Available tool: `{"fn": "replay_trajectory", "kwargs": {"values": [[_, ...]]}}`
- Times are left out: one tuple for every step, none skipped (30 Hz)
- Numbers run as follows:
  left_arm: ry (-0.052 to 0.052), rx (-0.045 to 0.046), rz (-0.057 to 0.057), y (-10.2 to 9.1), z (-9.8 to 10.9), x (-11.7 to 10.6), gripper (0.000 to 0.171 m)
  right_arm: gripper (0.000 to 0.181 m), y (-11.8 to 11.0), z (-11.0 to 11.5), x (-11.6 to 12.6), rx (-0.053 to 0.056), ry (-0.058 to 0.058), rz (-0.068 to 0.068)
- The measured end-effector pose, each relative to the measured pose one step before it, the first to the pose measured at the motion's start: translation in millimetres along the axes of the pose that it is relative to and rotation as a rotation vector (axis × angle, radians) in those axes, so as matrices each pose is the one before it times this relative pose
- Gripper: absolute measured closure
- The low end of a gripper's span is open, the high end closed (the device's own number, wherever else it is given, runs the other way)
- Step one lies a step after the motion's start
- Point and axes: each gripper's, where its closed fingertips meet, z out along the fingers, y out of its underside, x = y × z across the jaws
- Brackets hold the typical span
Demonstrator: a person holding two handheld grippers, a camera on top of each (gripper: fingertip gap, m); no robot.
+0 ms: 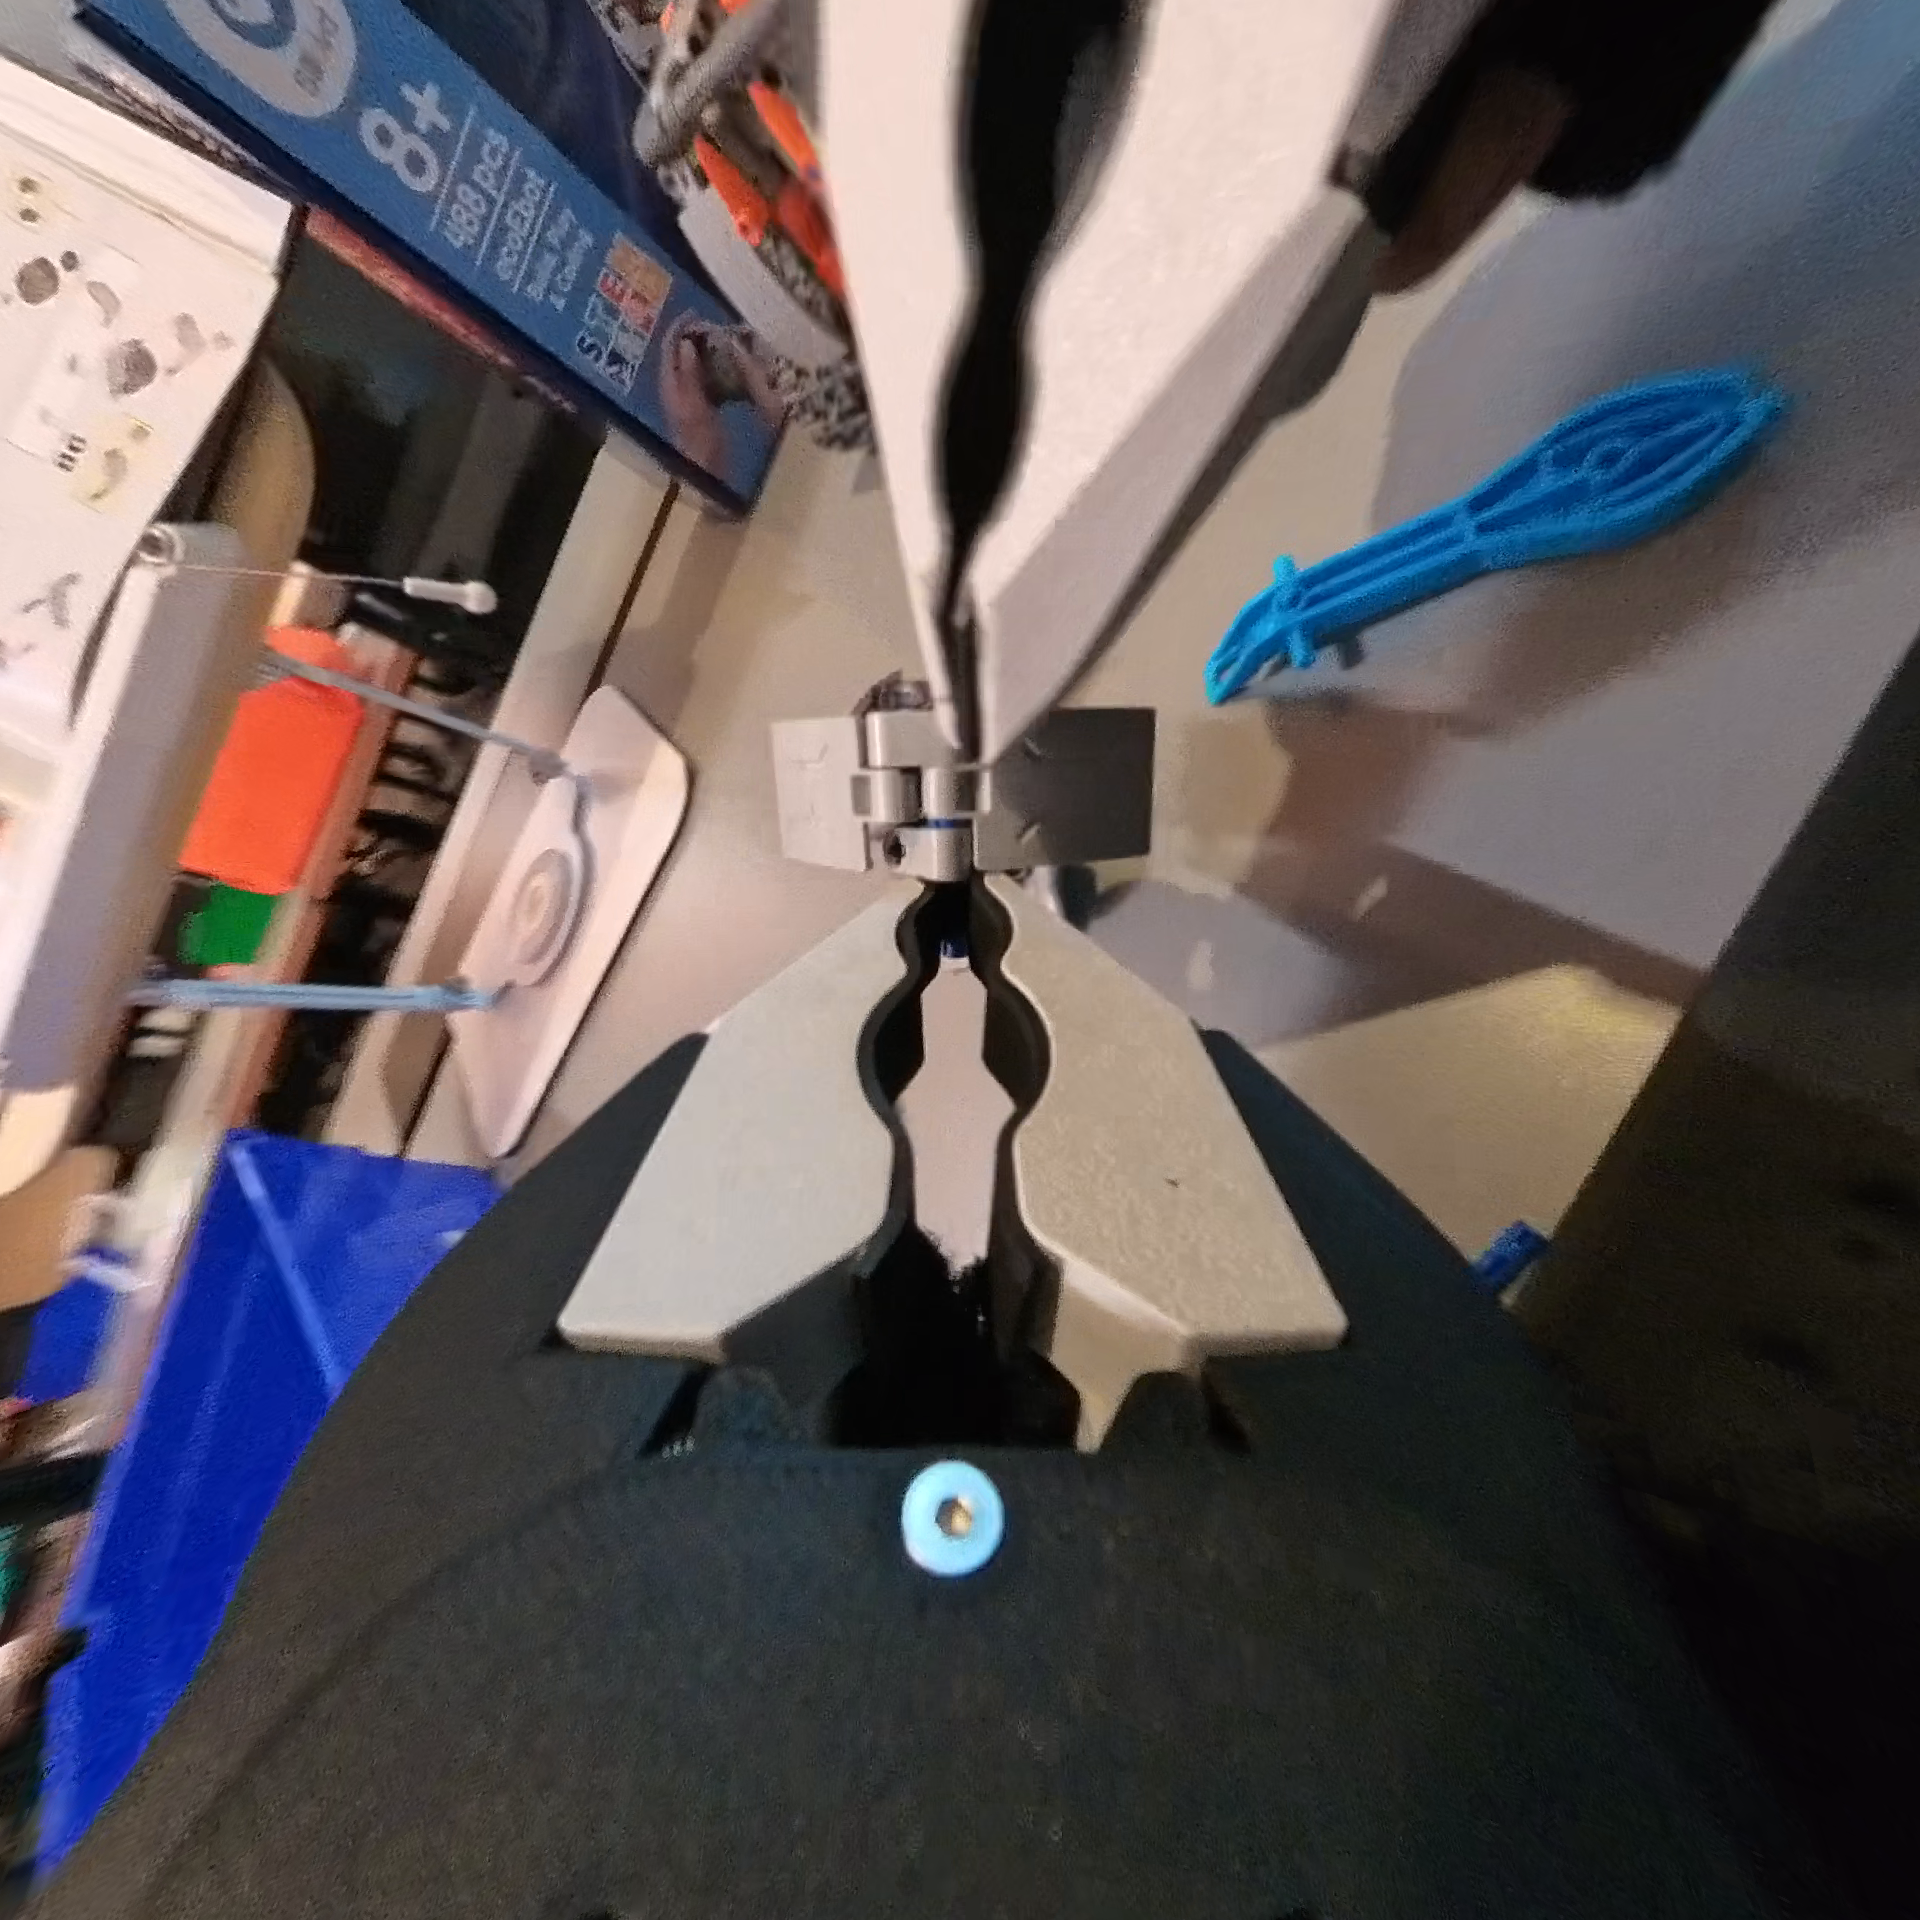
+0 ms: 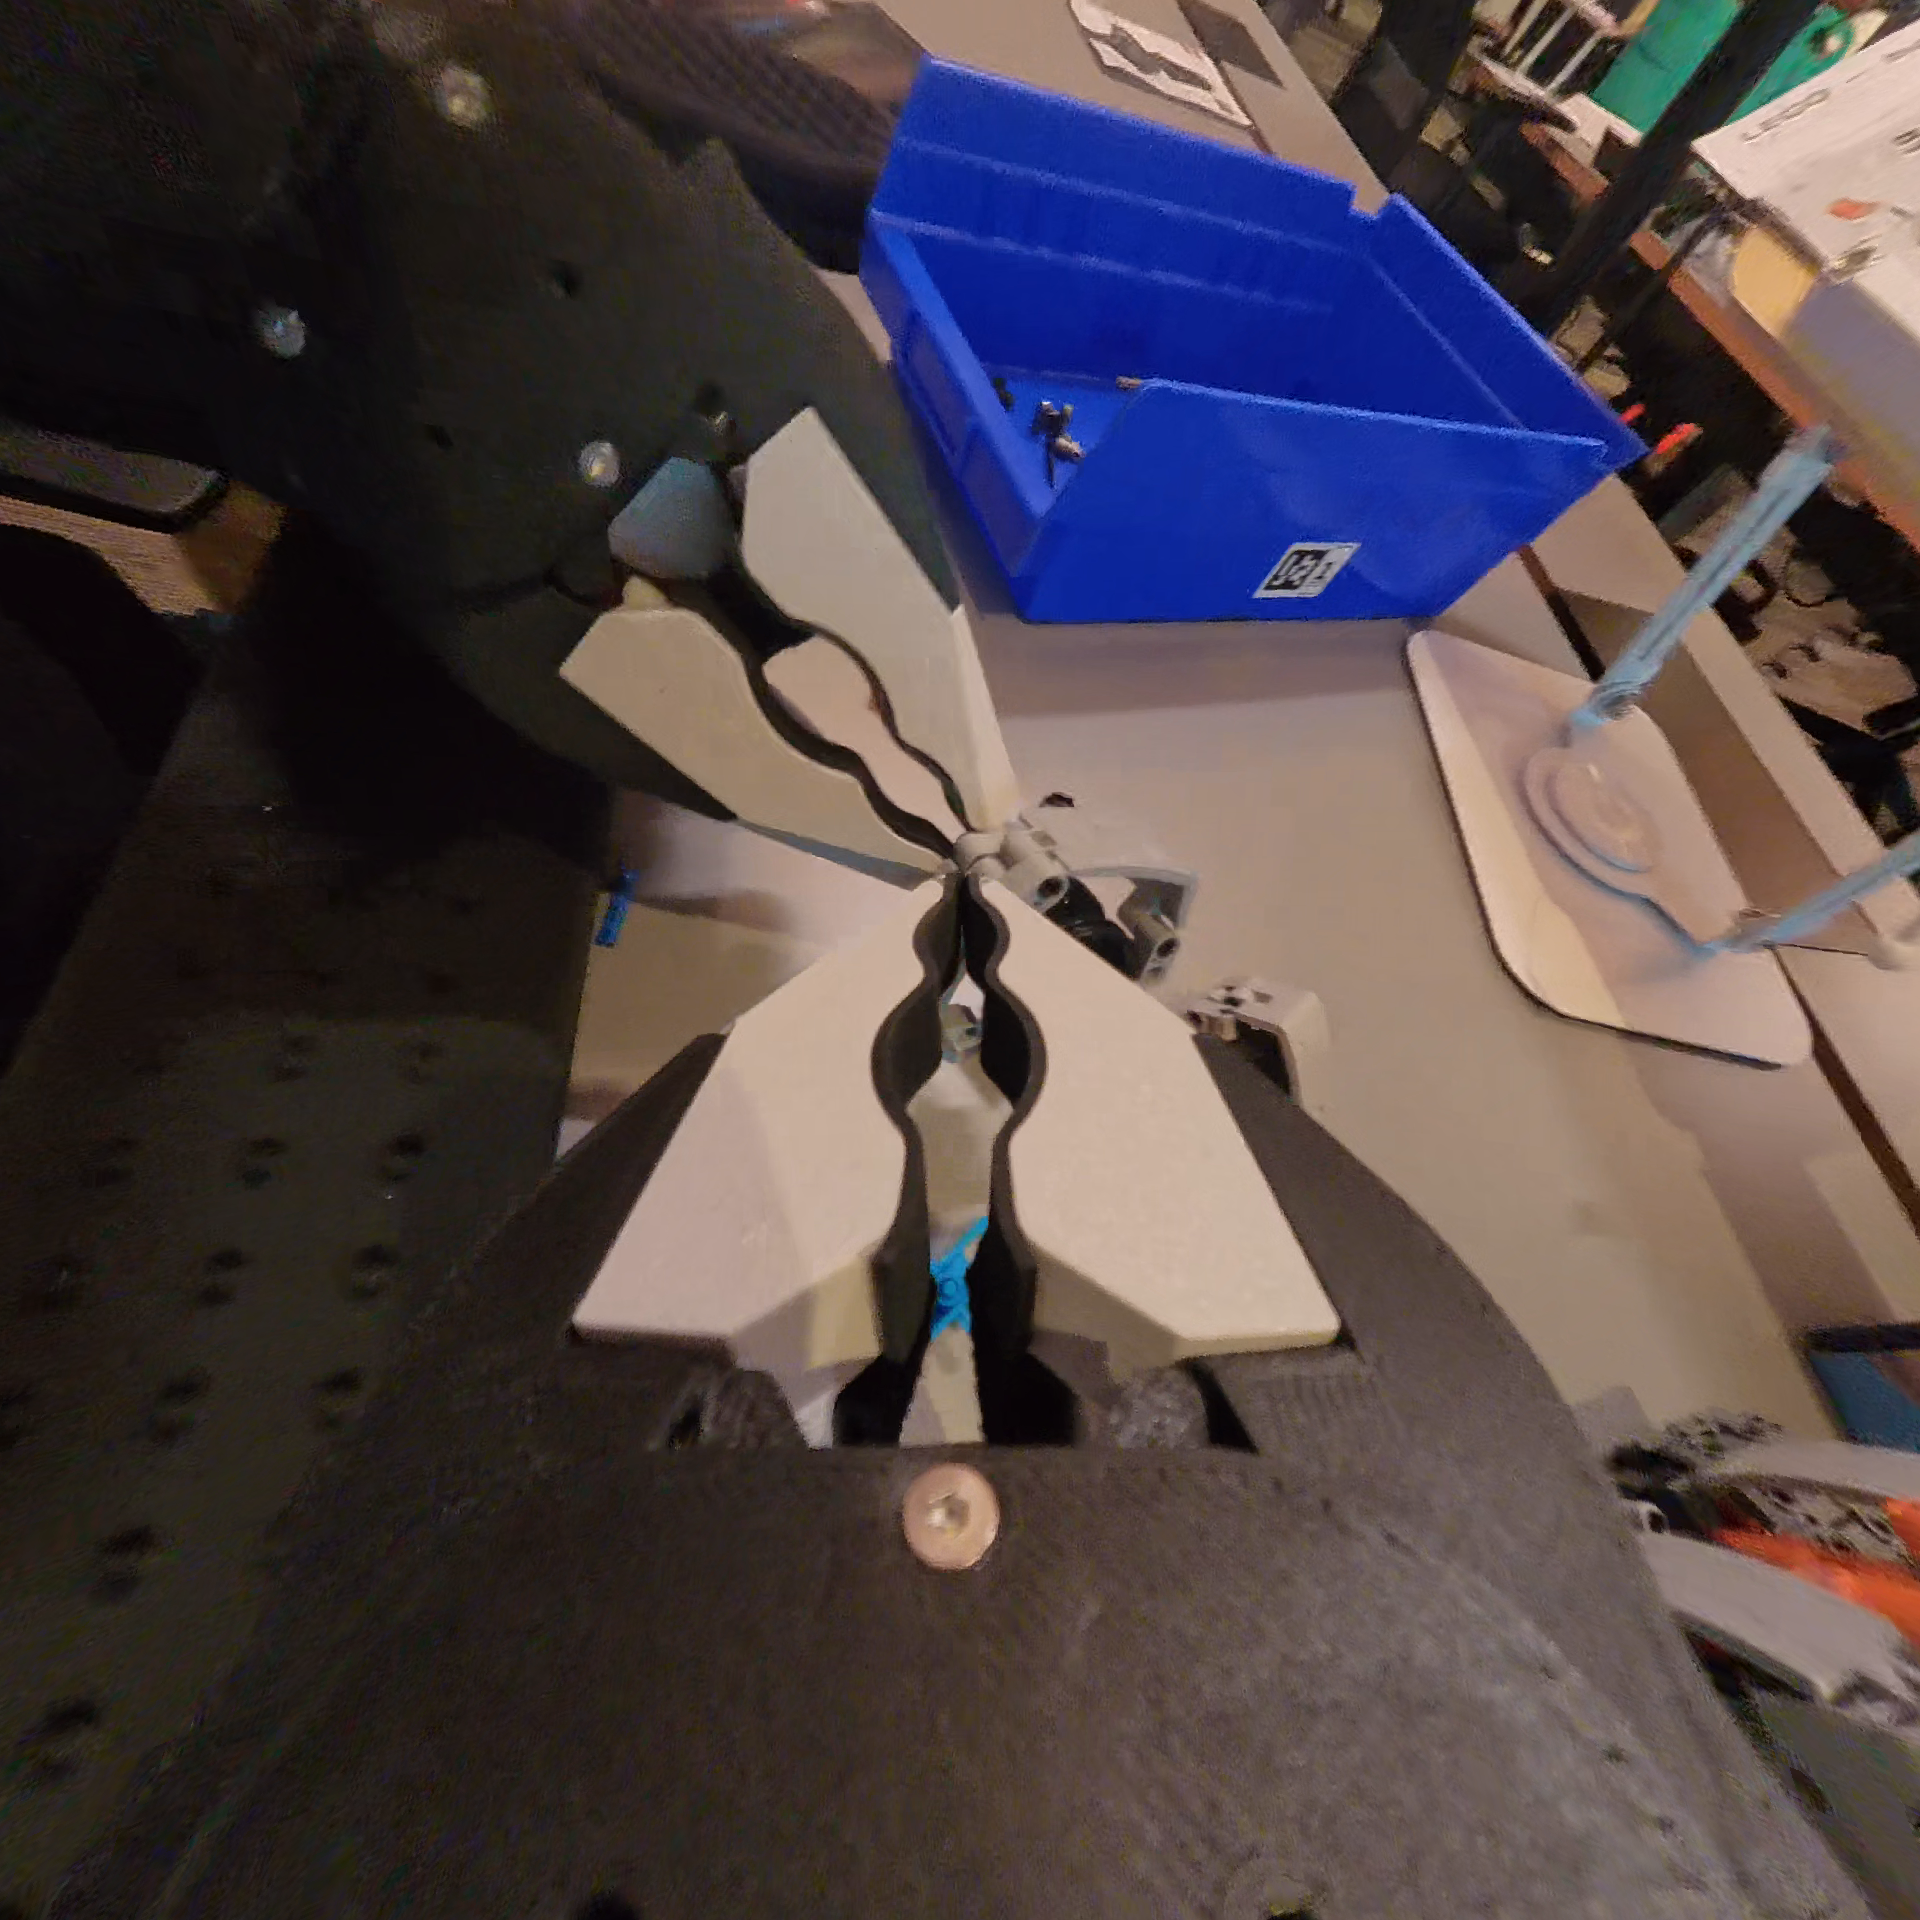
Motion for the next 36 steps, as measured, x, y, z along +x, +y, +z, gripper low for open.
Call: {"fn": "replay_trajectory", "kwargs": {"values": [[0.0343,0.03270,-0.0451,-0.02,-1.57,1.01,0.171,0.181,-0.13,-0.19,0.55,0.0064,0.0046,-0.0096],[0.0256,0.01569,-0.0477,2.20,-1.03,-0.62,0.170,0.179,-1.62,-2.72,4.31,0.0169,0.0144,0.0071],[0.0102,0.01874,-0.0508,1.08,-1.80,-3.42,0.170,0.161,-2.83,-4.77,6.31,0.0244,0.0112,0.0288],[0.0236,0.03380,-0.0504,-2.17,-2.54,-1.65,0.170,0.153,-2.89,-5.50,5.34,0.0264,0.0001,0.0302],[0.0269,0.03782,-0.0437,-3.28,-2.25,-0.79,0.170,0.142,-2.82,-4.86,5.64,0.0265,0.0053,0.0295],[0.0387,0.04640,-0.0236,-4.93,-1.79,2.06,0.170,0.130,-1.05,-2.65,3.34,0.0152,-0.0084,0.0332],[0.0453,0.05443,-0.0125,-6.94,-1.82,4.56,0.171,0.118,1.38,0.09,-1.03,-0.0017,-0.0343,0.0416],[0.0294,0.04787,-0.0038,-7.25,-1.34,3.64,0.171,0.102,3.00,2.10,-3.06,-0.0105,-0.0408,0.0422],[0.0024,0.03029,-0.0062,-5.79,-1.00,0.07,0.171,0.093,2.43,2.50,-3.75,-0.0057,-0.0344,0.0275],[0.0111,0.03245,0.0021,-5.94,-0.94,1.40,0.170,0.089,2.00,2.65,-4.62,-0.0053,-0.0299,0.0117],[0.0179,0.04317,0.0071,-7.07,-1.27,2.98,0.170,0.086,2.13,2.73,-3.45,-0.0108,-0.0173,0.0068],[0.0160,0.03714,0.0093,-6.48,-1.20,3.10,0.170,0.084,-0.11,2.21,-3.16,0.0003,-0.0120,0.0042],[0.0180,0.02998,0.0008,-5.56,-0.77,3.47,0.170,0.087,-2.52,1.42,-5.26,0.0150,-0.0224,-0.0009],[0.0122,0.02275,-0.0027,-3.86,-0.34,2.37,0.170,0.098,-3.57,0.62,-6.72,0.0196,-0.0275,-0.0091],[0.0095,0.01395,0.0048,-2.26,-0.28,2.09,0.169,0.107,-2.98,0.39,-3.57,0.0116,-0.0050,-0.0169],[-0.0011,0.01560,0.0043,-2.68,-0.96,0.40,0.169,0.109,-1.24,-0.30,0.47,-0.0014,0.0189,-0.0210],[-0.0013,0.00984,0.0009,-1.72,-0.96,-0.39,0.170,0.111,-1.67,-0.92,0.06,0.0010,0.0131,-0.0195],[0.0050,0.01409,-0.0074,-1.54,-0.52,0.05,0.170,0.112,-2.00,-0.95,-0.08,0.0048,0.0112,-0.0112],[0.0087,0.01272,-0.0170,-1.33,-0.48,-0.20,0.169,0.114,-0.95,-0.66,0.11,0.0013,0.0099,-0.0095],[0.0027,0.01257,-0.0137,-1.60,-0.95,-1.25,0.168,0.120,-0.27,-1.35,0.96,-0.0020,0.0134,-0.0158],[0.0045,0.00927,-0.0078,-0.99,-1.01,-0.82,0.169,0.131,-0.42,-1.73,1.87,-0.0026,0.0165,-0.0190],[0.0070,0.00600,-0.0109,-0.49,-0.17,0.26,0.169,0.137,-0.04,-0.84,0.82,-0.0036,0.0090,-0.0128],[0.0019,-0.00149,-0.0020,0.30,0.37,0.21,0.169,0.137,-0.02,-0.18,-0.11,-0.0025,0.0061,-0.0090],[-0.0057,-0.00048,0.0088,-0.18,0.04,-0.32,0.169,0.137,-0.42,-0.28,0.49,-0.0004,0.0135,-0.0157],[-0.0041,-0.00084,0.0086,-0.38,-0.15,-0.24,0.168,0.138,-0.26,-0.33,0.42,-0.0050,0.0144,-0.0200],[-0.0011,-0.00296,0.0028,0.20,-0.31,-0.30,0.168,0.138,0.12,-0.06,0.63,-0.0092,0.0125,-0.0152],[-0.0036,-0.00479,-0.0011,1.06,-0.09,-0.77,0.168,0.139,0.37,-0.10,1.04,-0.0069,0.0128,-0.0086],[-0.0039,-0.00210,-0.0030,0.67,-0.40,-1.01,0.168,0.139,0.64,-0.28,1.32,-0.0072,0.0131,-0.0074],[-0.0006,0.00239,-0.0048,-0.49,-0.91,-0.64,0.167,0.139,1.37,-0.37,1.98,-0.0119,0.0147,-0.0092],[-0.0068,0.00326,-0.0021,-0.54,-1.45,-1.65,0.167,0.139,1.26,-0.66,2.82,-0.0095,0.0191,-0.0093],[-0.0055,0.00160,-0.0034,-0.09,-1.55,-1.42,0.164,0.139,0.56,-0.84,2.39,-0.0034,0.0143,-0.0070],[-0.0057,0.00197,-0.0090,0.13,-1.53,-1.61,0.160,0.139,0.54,-0.62,0.95,-0.0025,0.0029,-0.0021],[-0.0071,0.00124,-0.0104,0.04,-1.33,-1.94,0.154,0.139,0.24,-0.51,0.77,-0.0013,0.0027,-0.0006],[-0.0071,0.00094,-0.0066,-0.14,-1.48,-1.82,0.149,0.139,0.13,-0.38,0.89,-0.0004,0.0044,-0.0023],[-0.0079,0.00970,-0.0038,-1.96,-1.86,-1.81,0.145,0.139,0.01,-0.23,-0.14,-0.0007,-0.0028,-0.0007],[-0.0031,0.01649,-0.0050,-3.58,-1.70,-0.90,0.141,0.139,0.49,0.23,-0.90,-0.0023,-0.0071,0.0036]]}}
